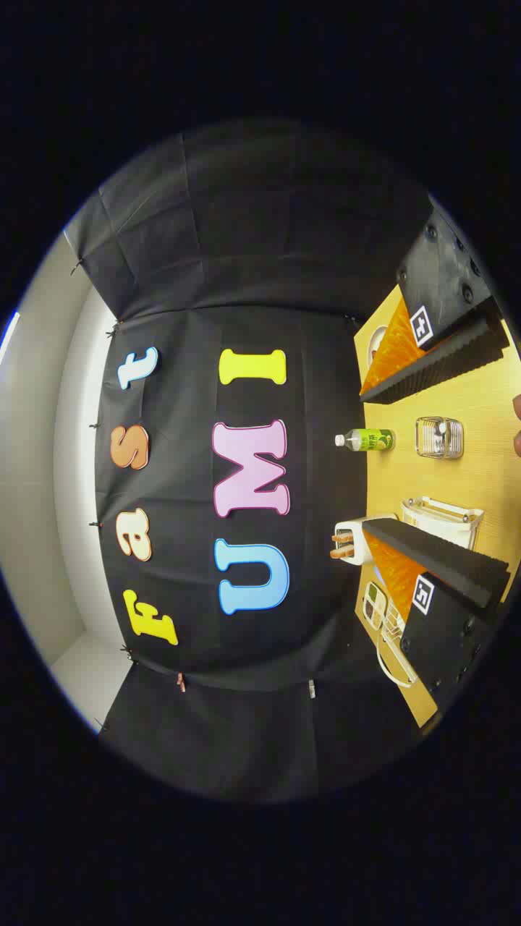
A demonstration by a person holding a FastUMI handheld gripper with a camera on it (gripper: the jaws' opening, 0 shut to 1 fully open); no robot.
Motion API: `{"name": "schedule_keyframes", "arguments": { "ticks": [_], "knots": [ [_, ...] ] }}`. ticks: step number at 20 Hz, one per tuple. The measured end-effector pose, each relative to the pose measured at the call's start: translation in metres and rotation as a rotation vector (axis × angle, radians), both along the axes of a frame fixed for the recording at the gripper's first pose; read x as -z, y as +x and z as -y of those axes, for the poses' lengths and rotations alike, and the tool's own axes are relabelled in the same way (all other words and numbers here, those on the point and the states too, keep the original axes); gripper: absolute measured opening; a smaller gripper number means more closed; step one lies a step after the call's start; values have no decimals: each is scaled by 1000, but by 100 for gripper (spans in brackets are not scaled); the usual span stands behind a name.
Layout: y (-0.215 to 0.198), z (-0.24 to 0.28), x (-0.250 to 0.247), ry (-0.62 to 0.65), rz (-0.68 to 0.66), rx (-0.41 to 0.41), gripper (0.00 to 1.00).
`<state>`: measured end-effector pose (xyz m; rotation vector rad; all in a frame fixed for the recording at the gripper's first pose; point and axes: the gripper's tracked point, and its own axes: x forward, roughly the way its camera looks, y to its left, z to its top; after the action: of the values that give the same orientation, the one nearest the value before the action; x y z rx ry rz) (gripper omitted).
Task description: Take the plate from the dish rack, then take the spoon from the basket and place it into the plate.
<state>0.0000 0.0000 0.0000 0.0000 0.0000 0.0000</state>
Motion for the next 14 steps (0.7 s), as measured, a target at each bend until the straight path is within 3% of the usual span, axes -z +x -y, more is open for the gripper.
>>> {"name": "schedule_keyframes", "arguments": {
  "ticks": [14],
  "knots": [
    [16,4,-14,-51,-5,50,98]
  ]
}}
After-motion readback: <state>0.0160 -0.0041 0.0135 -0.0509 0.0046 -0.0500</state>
